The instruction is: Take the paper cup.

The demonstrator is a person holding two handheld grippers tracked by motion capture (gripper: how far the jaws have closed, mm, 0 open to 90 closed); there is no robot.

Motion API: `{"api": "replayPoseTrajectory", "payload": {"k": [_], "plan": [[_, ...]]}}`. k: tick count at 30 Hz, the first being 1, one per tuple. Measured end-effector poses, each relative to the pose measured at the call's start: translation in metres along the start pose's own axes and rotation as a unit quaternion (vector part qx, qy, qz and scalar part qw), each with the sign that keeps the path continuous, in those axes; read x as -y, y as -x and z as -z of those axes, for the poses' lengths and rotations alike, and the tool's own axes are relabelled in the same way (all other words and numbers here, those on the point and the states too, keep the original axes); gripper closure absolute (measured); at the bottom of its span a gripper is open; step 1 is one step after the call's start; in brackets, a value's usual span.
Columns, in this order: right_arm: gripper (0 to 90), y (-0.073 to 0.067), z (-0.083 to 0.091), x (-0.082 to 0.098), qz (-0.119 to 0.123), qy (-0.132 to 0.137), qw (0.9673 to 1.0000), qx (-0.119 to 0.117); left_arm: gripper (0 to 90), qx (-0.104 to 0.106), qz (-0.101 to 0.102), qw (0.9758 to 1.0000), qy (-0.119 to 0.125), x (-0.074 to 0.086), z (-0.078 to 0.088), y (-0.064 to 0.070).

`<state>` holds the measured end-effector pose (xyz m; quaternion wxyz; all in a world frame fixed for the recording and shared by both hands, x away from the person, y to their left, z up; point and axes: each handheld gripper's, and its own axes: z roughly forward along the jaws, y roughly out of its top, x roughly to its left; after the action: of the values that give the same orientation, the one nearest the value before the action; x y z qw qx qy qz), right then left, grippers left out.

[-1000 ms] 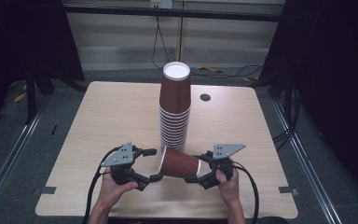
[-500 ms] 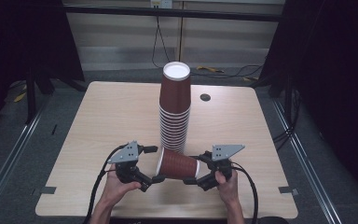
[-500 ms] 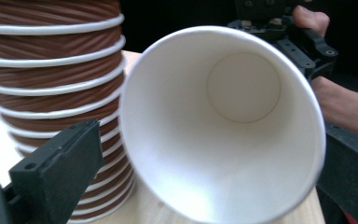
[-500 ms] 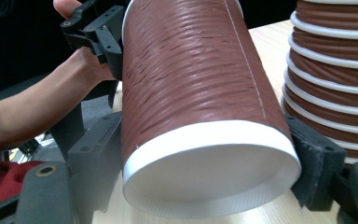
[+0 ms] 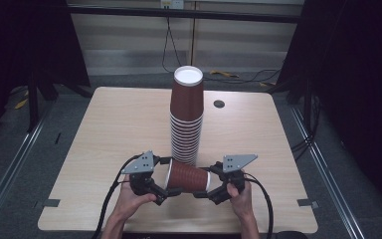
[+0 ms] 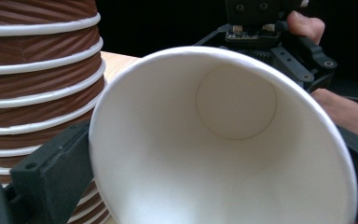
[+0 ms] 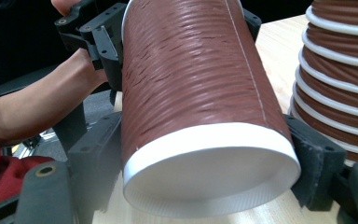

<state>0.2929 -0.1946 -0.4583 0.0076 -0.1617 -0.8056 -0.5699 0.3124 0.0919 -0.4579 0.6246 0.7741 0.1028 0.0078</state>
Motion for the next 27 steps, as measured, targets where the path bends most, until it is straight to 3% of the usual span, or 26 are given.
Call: {"api": "replayPoseTrajectory", "payload": {"k": [6,11,14,21,22,27], "plan": [[22.1,-0.001,-0.001,0.0,0.005,0.004,1.0,-0.003,0.2,0.017,0.012,0.9998,0.007,0.002,-0.003,-0.003],[22.1,0.001,-0.002,0.001,0.002,0.001,1.0,-0.009,1.1,0.014,0.004,0.9999,0.005,0.0,-0.002,-0.001],[21.8,0.002,-0.003,0.002,0.0,-0.001,0.9999,-0.015,3.4,0.027,0.01,0.9995,0.015,-0.001,0.001,-0.003],[21.0,0.003,-0.009,0.004,-0.005,-0.003,0.9999,-0.014,4.8,0.017,0.001,0.9998,0.007,-0.002,0.004,-0.003],[20.8,0.003,-0.009,0.004,-0.005,-0.003,0.9999,-0.011,4.9,0.008,0.0,1.0,0.006,-0.002,0.004,-0.002],[19.0,0.004,-0.01,0.005,-0.011,-0.004,0.9999,-0.007,5.0,0.011,-0.002,0.9999,0.002,-0.003,0.004,-0.003]]}}
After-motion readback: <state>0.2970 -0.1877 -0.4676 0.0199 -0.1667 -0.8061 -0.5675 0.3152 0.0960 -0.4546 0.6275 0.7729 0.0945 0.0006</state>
